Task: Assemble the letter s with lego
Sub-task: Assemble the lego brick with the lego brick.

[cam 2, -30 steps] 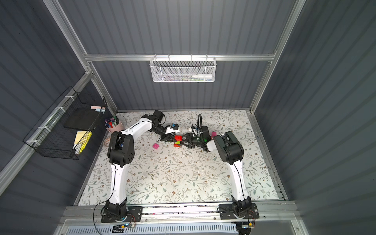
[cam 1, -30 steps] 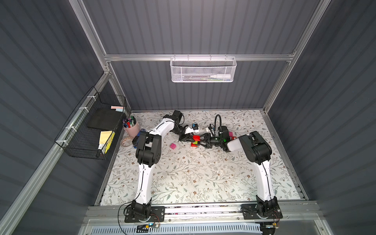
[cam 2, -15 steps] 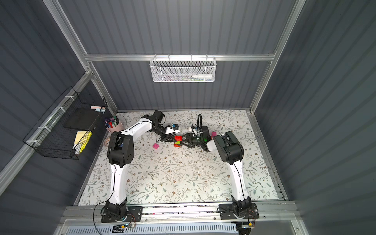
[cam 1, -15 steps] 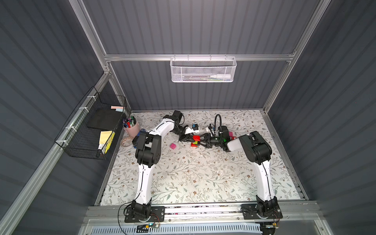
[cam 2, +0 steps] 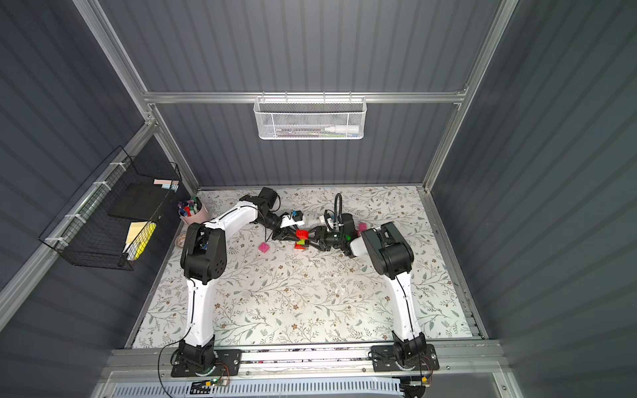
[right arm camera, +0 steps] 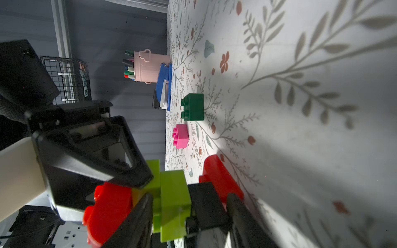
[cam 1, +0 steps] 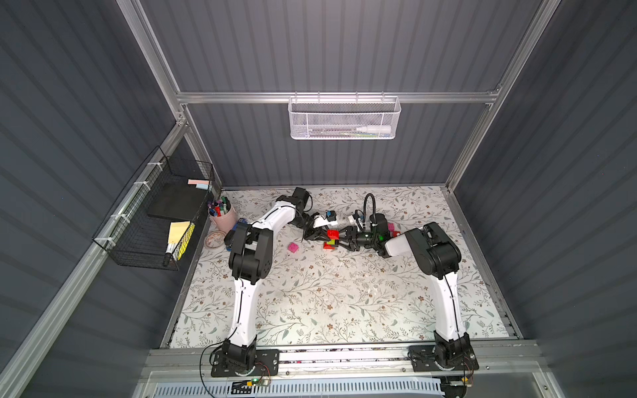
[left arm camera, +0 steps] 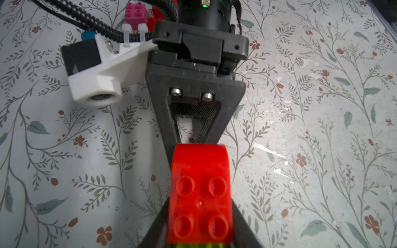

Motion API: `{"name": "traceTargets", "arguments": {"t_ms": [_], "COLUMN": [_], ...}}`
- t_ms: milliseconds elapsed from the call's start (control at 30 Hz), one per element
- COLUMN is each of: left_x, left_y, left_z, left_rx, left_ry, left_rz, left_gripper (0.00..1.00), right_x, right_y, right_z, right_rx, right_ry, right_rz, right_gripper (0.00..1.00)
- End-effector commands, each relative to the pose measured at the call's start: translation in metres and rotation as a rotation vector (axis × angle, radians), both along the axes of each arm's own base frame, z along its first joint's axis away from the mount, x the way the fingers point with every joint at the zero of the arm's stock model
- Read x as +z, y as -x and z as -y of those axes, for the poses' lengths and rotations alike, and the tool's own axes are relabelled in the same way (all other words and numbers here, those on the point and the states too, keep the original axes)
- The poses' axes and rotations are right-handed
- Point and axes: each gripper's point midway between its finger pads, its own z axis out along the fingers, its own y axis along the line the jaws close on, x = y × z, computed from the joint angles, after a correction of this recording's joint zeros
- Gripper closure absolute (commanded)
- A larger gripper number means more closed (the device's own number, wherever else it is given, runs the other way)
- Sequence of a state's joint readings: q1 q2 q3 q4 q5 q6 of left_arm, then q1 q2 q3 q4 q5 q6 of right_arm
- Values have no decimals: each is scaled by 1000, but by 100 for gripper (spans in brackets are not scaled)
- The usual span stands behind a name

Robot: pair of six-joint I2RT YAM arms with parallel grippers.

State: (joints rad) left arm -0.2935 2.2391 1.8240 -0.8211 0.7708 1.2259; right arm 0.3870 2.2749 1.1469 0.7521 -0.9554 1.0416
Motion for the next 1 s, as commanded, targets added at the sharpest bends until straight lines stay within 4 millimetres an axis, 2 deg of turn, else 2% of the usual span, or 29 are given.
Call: {"name": "traceTargets", "arguments": {"t_ms": [0, 233, 700, 967], "left_x": [-21, -14, -10, -7], "left_y": [19, 18, 18, 18], "left_z": [-11, -8, -4, -4], "left_rx": [12, 9, 7, 7], "left_ry": [-93, -70, -43, -41], "left_rz": [-89, -82, -95, -95], "left_gripper": [59, 56, 54, 53], "right_x": [-68, -70, -44, -40], "right_y": [34, 36, 25, 23], "right_z": [17, 19, 9, 9], "right_rx": [-14, -14, -11, -24], "right_ry": [131, 135, 61, 39], "right_rz": [-231, -229, -168, -172], "right_gripper": [45, 45, 41, 39]}}
